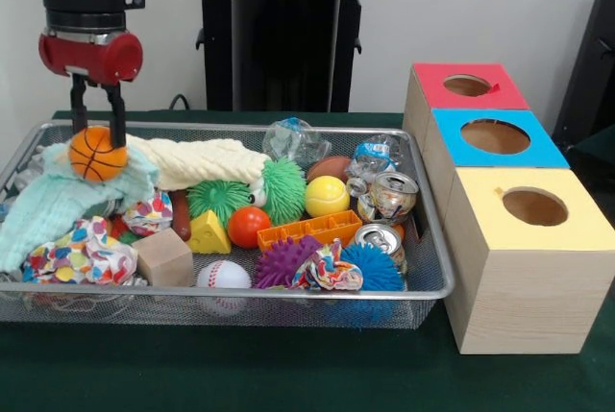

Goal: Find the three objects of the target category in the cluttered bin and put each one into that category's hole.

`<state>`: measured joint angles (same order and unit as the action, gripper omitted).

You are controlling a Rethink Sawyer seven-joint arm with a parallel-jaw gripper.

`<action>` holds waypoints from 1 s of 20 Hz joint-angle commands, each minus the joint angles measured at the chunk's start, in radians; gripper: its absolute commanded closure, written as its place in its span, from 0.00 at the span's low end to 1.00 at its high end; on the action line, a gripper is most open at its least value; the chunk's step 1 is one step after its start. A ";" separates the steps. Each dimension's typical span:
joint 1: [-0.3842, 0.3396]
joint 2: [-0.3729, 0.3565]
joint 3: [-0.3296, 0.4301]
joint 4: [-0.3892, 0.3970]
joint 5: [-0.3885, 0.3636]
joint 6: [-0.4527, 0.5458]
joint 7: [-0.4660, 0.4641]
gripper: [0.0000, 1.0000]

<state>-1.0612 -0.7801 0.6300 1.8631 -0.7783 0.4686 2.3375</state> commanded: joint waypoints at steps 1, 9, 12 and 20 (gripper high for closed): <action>0.120 -0.035 -0.019 0.105 -0.050 0.029 -0.087 0.00; 0.202 -0.089 -0.055 0.103 -0.012 0.045 -0.050 0.00; 0.198 -0.090 -0.052 0.089 0.024 0.071 -0.067 0.00; 0.144 -0.081 -0.028 0.081 0.083 0.089 -0.131 0.00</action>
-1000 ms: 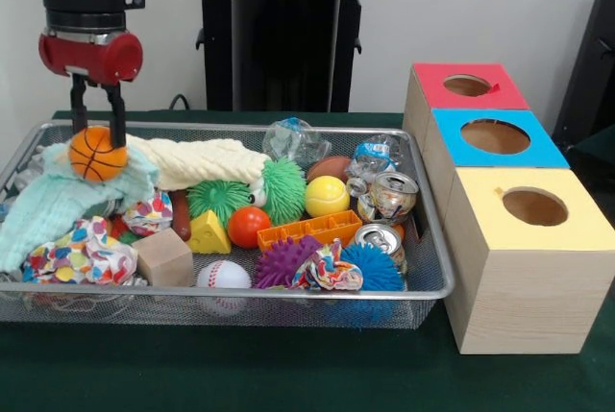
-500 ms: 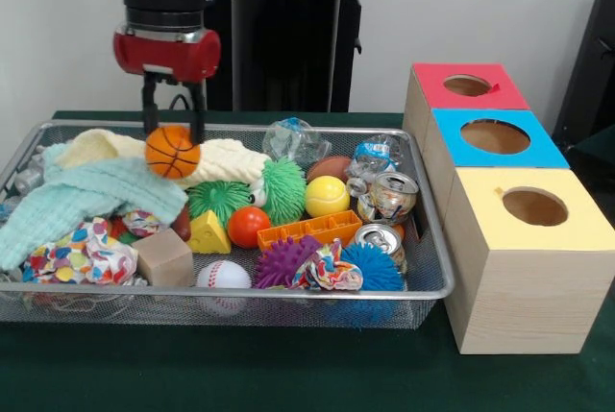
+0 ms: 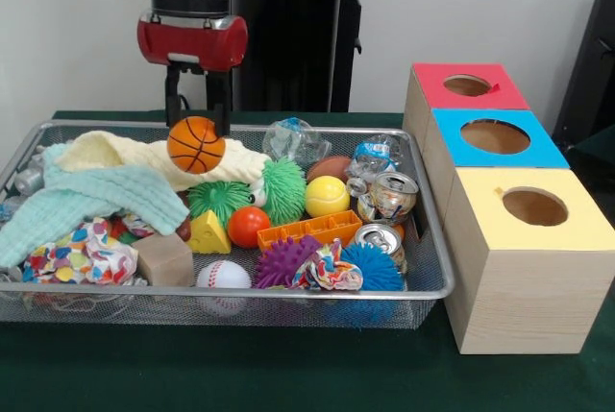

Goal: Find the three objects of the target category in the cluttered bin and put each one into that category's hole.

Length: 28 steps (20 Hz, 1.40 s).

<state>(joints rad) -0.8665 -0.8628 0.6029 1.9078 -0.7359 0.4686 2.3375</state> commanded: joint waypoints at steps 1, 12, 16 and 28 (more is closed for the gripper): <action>-0.060 0.003 0.003 0.043 0.043 0.081 -0.136 0.00; -0.082 0.001 0.010 0.064 0.016 0.042 -0.140 1.00; -0.073 -0.003 0.005 0.064 0.010 0.048 -0.135 1.00; -0.037 0.009 -0.011 0.058 0.002 0.034 -0.096 1.00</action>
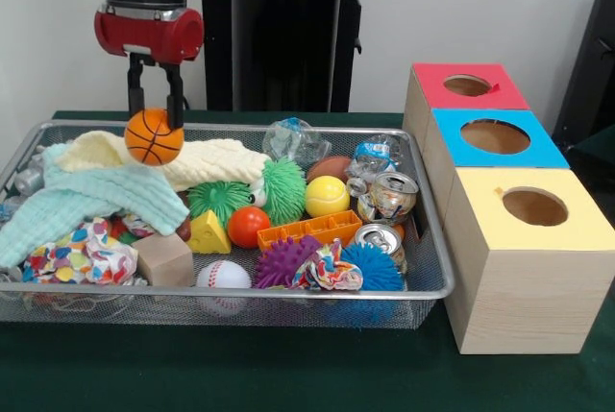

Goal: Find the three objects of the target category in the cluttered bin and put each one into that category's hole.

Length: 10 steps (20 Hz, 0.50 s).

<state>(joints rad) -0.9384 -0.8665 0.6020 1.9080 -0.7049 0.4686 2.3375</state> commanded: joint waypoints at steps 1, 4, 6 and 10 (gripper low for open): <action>0.039 0.016 -0.013 0.053 -0.030 0.035 -0.095 1.00; 0.058 0.018 -0.022 0.041 -0.030 0.047 -0.089 1.00; 0.067 0.020 -0.026 0.034 -0.026 0.054 -0.087 1.00; 0.084 0.021 -0.039 0.023 -0.025 0.063 -0.083 1.00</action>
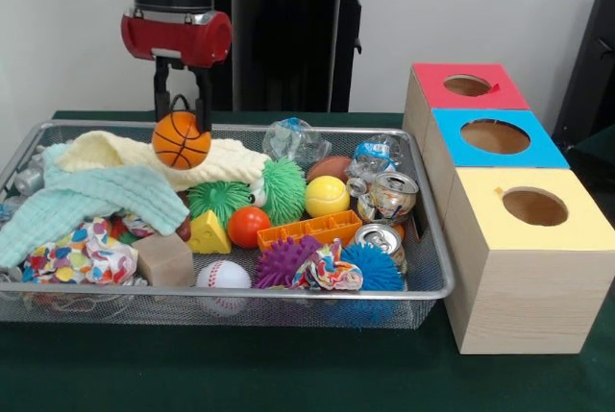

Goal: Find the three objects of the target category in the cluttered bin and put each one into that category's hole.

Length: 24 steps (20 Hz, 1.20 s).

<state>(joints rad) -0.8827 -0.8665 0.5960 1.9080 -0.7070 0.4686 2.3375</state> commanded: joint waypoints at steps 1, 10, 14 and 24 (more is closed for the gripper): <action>0.030 0.020 -0.036 0.025 -0.023 0.059 -0.079 1.00; 0.031 0.019 -0.039 0.026 -0.018 0.057 -0.083 1.00; 0.029 0.021 -0.036 0.021 -0.016 0.057 -0.088 1.00; 0.038 0.017 -0.042 0.026 -0.026 0.032 -0.069 0.00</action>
<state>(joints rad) -0.8588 -0.8665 0.5917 1.9080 -0.7078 0.4686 2.3375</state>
